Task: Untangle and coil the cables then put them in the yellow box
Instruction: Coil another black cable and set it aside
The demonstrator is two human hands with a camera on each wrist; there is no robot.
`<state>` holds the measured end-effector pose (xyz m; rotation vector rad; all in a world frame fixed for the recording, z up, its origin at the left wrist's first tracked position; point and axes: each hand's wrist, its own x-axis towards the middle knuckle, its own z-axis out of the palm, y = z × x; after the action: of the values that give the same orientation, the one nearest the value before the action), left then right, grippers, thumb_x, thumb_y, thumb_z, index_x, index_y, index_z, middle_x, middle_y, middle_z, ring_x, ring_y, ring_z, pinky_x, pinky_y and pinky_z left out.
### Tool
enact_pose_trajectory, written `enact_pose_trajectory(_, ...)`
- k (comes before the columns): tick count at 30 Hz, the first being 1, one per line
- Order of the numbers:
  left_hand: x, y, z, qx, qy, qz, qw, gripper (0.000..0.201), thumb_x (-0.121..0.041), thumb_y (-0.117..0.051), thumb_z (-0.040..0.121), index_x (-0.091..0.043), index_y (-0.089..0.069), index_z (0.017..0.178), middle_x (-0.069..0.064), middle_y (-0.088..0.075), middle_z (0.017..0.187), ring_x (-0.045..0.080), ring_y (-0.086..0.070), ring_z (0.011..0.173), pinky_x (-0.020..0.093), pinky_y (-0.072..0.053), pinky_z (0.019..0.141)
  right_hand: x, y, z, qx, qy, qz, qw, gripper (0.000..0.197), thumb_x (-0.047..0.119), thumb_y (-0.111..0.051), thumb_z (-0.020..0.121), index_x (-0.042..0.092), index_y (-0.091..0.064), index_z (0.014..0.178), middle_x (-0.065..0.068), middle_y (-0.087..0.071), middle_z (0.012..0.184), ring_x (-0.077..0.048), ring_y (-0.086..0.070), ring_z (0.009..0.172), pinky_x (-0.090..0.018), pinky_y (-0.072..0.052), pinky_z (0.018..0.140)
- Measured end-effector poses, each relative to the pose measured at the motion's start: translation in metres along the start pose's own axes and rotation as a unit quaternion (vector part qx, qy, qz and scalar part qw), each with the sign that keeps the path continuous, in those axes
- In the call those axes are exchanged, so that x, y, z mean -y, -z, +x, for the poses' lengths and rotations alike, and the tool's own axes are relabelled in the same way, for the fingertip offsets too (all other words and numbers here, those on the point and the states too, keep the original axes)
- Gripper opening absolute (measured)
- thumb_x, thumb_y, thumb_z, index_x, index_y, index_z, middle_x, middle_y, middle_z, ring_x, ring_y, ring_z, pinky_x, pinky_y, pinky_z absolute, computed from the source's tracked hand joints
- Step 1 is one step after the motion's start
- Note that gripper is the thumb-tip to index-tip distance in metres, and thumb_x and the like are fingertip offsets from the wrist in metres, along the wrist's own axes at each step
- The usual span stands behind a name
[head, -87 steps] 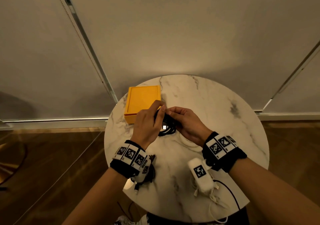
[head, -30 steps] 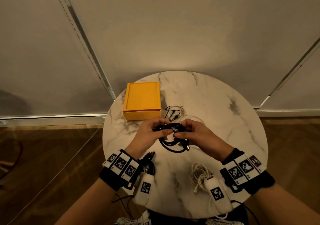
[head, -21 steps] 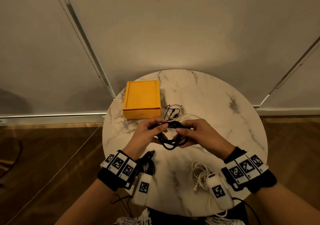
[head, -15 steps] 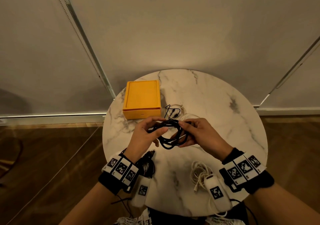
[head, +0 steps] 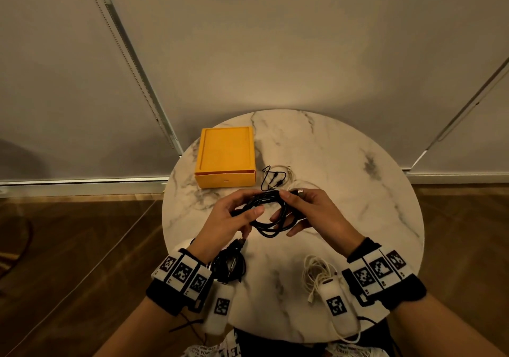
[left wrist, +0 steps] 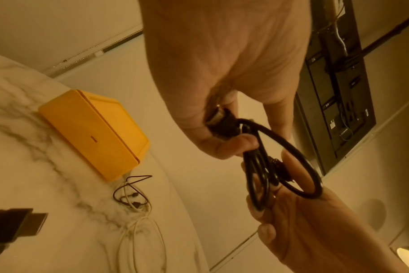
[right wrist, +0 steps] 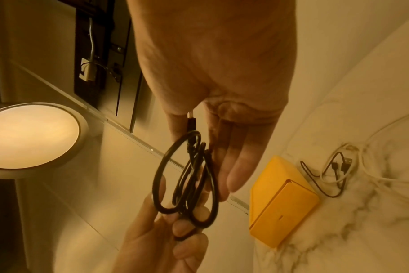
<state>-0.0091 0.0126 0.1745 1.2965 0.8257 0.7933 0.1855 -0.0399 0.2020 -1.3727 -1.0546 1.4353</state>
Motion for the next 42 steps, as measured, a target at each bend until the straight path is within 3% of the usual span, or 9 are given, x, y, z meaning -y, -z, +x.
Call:
enact_pose_trajectory(3,0.003,0.003,0.002,0.015,0.033,0.023,0.999,0.033,-0.024,-0.071,0.082,-0.017,-0.066,0.114,0.01,-0.069,0.098,0.021,-0.057,0.065,0.028,-0.047,0.05,-0.004,0.002,0.0,0.011,-0.008,-0.001,1.0,0.023,0.021,-0.063,0.092,0.004,-0.067,0.107,-0.018,-0.074,0.092,-0.028,-0.071,0.078,-0.04,-0.058,0.066)
enact_pose_trajectory(7,0.01,0.013,0.006,0.045,0.061,0.049,0.996,0.026,-0.016,-0.066,0.09,-0.015,-0.064,0.116,0.014,-0.071,0.104,0.024,-0.067,0.089,0.03,-0.056,0.058,-0.013,0.005,0.003,0.013,-0.033,0.035,0.999,0.022,0.017,-0.063,0.091,0.002,-0.066,0.107,-0.021,-0.073,0.094,-0.037,-0.071,0.083,-0.036,-0.061,0.063)
enact_pose_trajectory(10,0.012,0.023,0.008,0.023,0.086,0.03,0.996,0.024,-0.007,-0.06,0.091,-0.008,-0.064,0.115,0.011,-0.073,0.1,0.024,-0.069,0.084,0.03,-0.058,0.058,-0.023,0.007,0.008,0.007,-0.056,0.095,0.994,0.023,0.015,-0.061,0.092,0.002,-0.065,0.111,-0.022,-0.073,0.097,-0.036,-0.072,0.087,-0.038,-0.062,0.067)
enact_pose_trajectory(16,0.024,0.062,-0.005,-0.064,0.109,0.03,0.991,0.021,-0.008,-0.065,0.086,-0.016,-0.067,0.105,0.002,-0.074,0.095,0.014,-0.07,0.079,0.028,-0.056,0.061,-0.049,-0.004,0.013,0.012,-0.109,0.11,0.988,0.027,0.018,-0.055,0.095,0.0,-0.062,0.114,-0.024,-0.072,0.098,-0.039,-0.07,0.091,-0.038,-0.059,0.066)
enact_pose_trajectory(22,0.053,0.123,-0.012,-0.192,0.152,0.085,0.966,0.02,-0.011,-0.066,0.088,-0.013,-0.065,0.108,0.013,-0.071,0.103,0.021,-0.07,0.08,0.02,-0.052,0.058,-0.073,-0.02,0.017,0.067,-0.178,0.077,0.979,0.025,0.016,-0.057,0.095,-0.002,-0.061,0.112,-0.024,-0.072,0.097,-0.036,-0.071,0.084,-0.033,-0.057,0.062)
enact_pose_trajectory(28,0.088,0.139,-0.029,-0.163,0.185,0.125,0.961,0.021,-0.013,-0.066,0.089,-0.013,-0.065,0.11,0.008,-0.071,0.098,0.016,-0.07,0.077,0.022,-0.054,0.06,-0.085,-0.032,0.024,0.073,-0.203,0.061,0.975,0.025,0.014,-0.056,0.095,-0.004,-0.061,0.111,-0.026,-0.071,0.097,-0.037,-0.069,0.083,-0.032,-0.054,0.061)
enact_pose_trajectory(32,0.134,0.136,-0.04,-0.199,0.175,0.287,0.921,0.021,-0.022,-0.063,0.092,-0.018,-0.066,0.112,0.0,-0.067,0.106,0.015,-0.065,0.094,0.02,-0.05,0.075,-0.093,-0.039,0.026,0.071,-0.217,0.058,0.972,0.024,0.013,-0.056,0.095,-0.005,-0.06,0.111,-0.028,-0.07,0.098,-0.035,-0.069,0.079,-0.031,-0.053,0.058)
enact_pose_trajectory(36,0.153,0.132,-0.036,-0.241,0.156,0.246,0.926,0.03,-0.029,-0.057,0.096,-0.015,-0.062,0.122,0.003,-0.063,0.119,0.017,-0.059,0.109,0.033,-0.047,0.098,-0.099,-0.038,0.026,0.076,-0.216,0.051,0.972,0.021,0.014,-0.054,0.096,-0.001,-0.061,0.108,-0.024,-0.072,0.096,-0.036,-0.07,0.082,-0.03,-0.053,0.058)
enact_pose_trajectory(42,0.141,0.13,-0.029,-0.232,0.158,0.213,0.936,0.028,-0.031,-0.051,0.099,-0.017,-0.064,0.119,0.0,-0.065,0.115,0.013,-0.06,0.108,0.014,-0.044,0.082,-0.099,-0.035,0.031,0.068,-0.216,0.038,0.973,0.022,0.015,-0.054,0.096,-0.001,-0.061,0.109,-0.022,-0.073,0.095,-0.033,-0.07,0.08,-0.031,-0.053,0.06)
